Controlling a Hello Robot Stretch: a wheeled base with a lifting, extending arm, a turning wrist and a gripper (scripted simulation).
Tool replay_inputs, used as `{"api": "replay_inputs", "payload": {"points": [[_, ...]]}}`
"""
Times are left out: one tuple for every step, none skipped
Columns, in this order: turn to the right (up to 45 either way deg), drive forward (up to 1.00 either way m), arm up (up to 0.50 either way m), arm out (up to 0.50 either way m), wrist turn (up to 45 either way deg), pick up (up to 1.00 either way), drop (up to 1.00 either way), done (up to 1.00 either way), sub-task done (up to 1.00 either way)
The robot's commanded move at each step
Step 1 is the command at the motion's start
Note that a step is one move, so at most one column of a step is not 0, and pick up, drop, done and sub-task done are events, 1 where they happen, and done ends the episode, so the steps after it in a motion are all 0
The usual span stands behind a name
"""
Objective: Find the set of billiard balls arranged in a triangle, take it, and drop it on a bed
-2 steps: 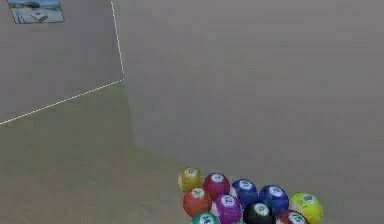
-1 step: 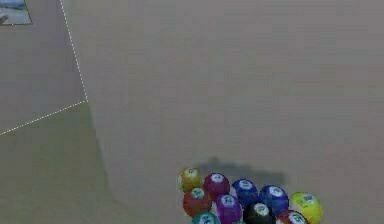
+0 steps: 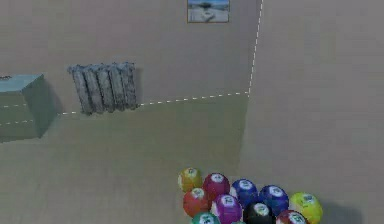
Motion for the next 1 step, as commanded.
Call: {"api": "replay_inputs", "payload": {"points": [[-12.0, 0.0, 0.0, 0.0, 0.0, 0.0, 0.0, 0.0, 0.0]]}}
